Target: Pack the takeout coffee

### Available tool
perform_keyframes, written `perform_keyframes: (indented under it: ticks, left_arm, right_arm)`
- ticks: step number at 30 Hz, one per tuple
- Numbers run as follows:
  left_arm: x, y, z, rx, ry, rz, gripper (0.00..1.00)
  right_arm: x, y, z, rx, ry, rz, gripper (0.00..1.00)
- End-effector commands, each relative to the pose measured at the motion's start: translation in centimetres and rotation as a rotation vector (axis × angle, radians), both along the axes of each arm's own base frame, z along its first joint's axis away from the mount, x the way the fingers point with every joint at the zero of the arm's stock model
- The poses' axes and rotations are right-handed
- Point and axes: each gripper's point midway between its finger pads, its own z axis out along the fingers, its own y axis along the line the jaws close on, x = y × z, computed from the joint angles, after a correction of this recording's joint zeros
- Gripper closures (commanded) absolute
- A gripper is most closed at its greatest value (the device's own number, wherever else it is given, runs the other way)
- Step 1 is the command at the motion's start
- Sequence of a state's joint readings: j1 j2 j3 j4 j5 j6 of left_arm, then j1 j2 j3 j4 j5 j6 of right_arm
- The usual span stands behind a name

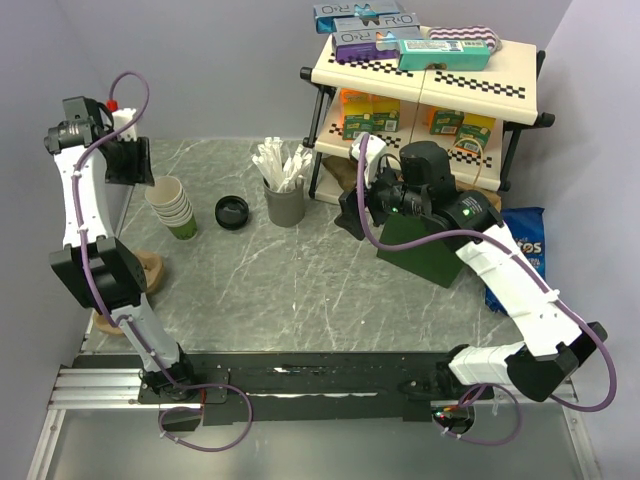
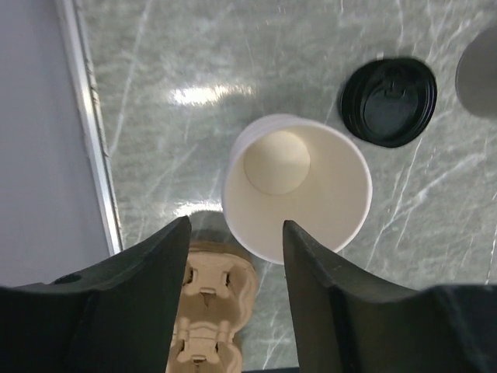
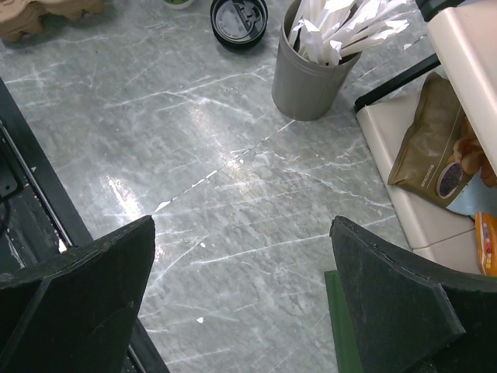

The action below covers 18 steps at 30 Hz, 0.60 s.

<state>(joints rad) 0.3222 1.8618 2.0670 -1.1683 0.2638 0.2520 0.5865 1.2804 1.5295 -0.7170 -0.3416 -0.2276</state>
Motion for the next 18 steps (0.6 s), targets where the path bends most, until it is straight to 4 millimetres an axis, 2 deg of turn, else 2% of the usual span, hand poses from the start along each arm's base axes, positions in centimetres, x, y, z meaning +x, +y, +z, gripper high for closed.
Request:
perform_keyframes:
  ticks: [1, 7, 18]
  left_arm:
    - [0.1, 0.0, -0.1, 0.004, -0.011, -0.018, 0.46]
    - [1.6, 0.7, -0.2, 0.012, -0.039, 0.018, 0.51]
    - [2.7, 1.4, -1.4, 0.007, -0.024, 0.018, 0.56]
  right_arm:
    - [0.1, 0.5, 1.3, 0.048, -0.028, 0.005, 0.00]
    - [0.2, 0.3, 1.1, 0.044, -0.024, 0.001, 0.00]
    - [0.6, 0.5, 0.7, 0.035, -0.018, 0.001, 0.00]
